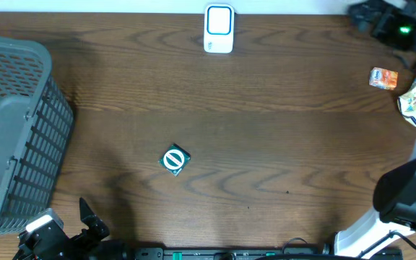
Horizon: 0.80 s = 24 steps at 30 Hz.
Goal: Scan the item barcode
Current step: 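Carry the Kleenex box to the right table edge and release, then reach the right gripper down and grasp the green mint tin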
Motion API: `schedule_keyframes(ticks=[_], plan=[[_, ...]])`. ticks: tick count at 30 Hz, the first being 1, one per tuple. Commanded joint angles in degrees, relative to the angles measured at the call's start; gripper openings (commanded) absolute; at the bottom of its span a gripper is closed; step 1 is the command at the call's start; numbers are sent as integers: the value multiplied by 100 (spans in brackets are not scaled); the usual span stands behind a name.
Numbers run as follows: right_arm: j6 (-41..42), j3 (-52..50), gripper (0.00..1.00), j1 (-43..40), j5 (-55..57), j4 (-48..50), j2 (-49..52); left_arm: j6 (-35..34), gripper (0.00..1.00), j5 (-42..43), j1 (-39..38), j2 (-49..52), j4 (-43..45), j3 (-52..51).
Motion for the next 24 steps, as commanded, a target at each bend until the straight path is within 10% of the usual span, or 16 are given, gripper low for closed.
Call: schedule_keyframes(ticks=[1, 11, 19, 24], plan=[[407, -61, 99, 848, -1272, -297, 205, -33, 98, -11, 17, -7, 2, 24], [-1523, -74, 99, 3993, 756, -1572, 313, -33, 98, -11, 17, -7, 2, 22], [2761, -92, 99, 5761, 3554, -2564, 614, -33, 98, -13, 17, -9, 2, 24], [3073, -94, 98, 6341, 4273, -2417, 710, -33, 98, -11, 17, -7, 2, 22]])
